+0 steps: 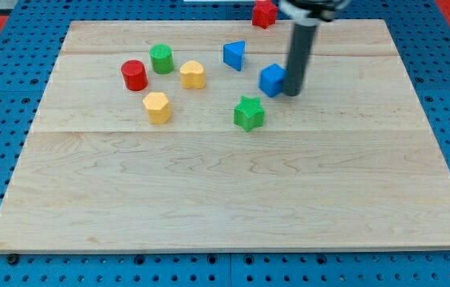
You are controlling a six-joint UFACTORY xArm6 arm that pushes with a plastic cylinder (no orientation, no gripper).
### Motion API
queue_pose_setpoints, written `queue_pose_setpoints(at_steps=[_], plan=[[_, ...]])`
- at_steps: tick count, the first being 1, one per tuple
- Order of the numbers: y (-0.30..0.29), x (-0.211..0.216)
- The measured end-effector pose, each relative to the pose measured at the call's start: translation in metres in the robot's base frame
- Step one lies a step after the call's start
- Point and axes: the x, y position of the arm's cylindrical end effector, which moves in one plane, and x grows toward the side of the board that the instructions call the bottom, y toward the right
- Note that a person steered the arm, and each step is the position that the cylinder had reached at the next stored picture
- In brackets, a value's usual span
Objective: Move the green star diagonal to the bottom right of the yellow heart
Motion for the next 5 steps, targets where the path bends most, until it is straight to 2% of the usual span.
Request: queue_pose_setpoints(at_steps=[1,2,3,4,5], plan=[[0.017,0.000],[0.070,0.034],[0.044,0.106],[-0.001,0.094],[-0.048,0.061]])
